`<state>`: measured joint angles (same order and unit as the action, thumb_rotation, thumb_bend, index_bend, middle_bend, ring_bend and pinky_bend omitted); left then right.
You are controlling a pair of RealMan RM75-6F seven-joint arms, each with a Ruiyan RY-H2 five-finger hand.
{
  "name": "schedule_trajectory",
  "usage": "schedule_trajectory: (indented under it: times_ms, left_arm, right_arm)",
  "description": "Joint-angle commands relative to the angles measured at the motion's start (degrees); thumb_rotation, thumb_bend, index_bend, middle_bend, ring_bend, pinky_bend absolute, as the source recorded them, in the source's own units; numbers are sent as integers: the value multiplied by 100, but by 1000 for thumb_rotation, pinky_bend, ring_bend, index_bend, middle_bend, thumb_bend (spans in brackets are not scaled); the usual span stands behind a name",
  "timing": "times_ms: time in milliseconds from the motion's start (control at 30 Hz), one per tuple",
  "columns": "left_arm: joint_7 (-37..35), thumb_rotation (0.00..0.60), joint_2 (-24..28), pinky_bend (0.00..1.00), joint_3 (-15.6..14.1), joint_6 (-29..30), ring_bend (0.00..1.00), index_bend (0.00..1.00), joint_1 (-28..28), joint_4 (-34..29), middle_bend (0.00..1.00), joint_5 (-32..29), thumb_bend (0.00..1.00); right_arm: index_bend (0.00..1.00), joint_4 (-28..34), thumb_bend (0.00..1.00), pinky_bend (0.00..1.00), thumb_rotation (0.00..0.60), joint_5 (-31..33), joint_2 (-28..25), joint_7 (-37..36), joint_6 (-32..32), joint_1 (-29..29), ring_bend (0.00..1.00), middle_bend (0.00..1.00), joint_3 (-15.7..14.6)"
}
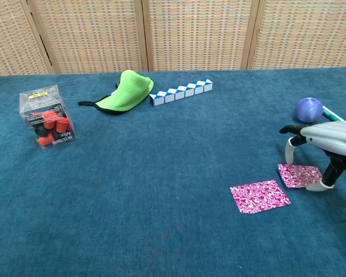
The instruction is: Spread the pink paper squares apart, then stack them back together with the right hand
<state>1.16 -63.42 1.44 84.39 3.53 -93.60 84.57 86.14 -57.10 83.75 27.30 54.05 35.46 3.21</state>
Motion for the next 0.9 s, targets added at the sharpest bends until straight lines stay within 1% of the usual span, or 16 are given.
schedule_trajectory:
  times_ms: [33, 367, 567, 767, 900]
  left_arm:
    - [2, 600, 0, 0, 0, 0, 0, 0, 0, -1, 0, 0, 0]
    - [-4, 600, 4, 0, -3, -8, 0, 0, 2, 0, 0, 2, 0]
    - [-27, 600, 11, 0, -9, -7, 0, 0, 1, 5, 0, 14, 0]
    - [-37, 600, 15, 0, -11, -15, 0, 0, 4, 10, 0, 16, 0]
    - [-40, 600, 20, 0, -13, -19, 0, 0, 5, 8, 0, 16, 0]
  right_arm:
    - [469, 43, 260, 0, 600, -18, -24, 33, 23, 3, 0, 23, -5]
    - [469, 532, 260, 0, 600, -236, -151, 308, 236, -14, 0, 29, -106]
    - [469, 792, 260, 0, 600, -303, -135, 509, 358, -10, 0, 35, -140]
    - [469, 1067, 260, 0, 600, -151, -71, 791, 456, 67, 0, 35, -56]
    - [469, 1218, 260, 0, 600, 94, 38, 1089, 536, 140, 0, 35, -5]
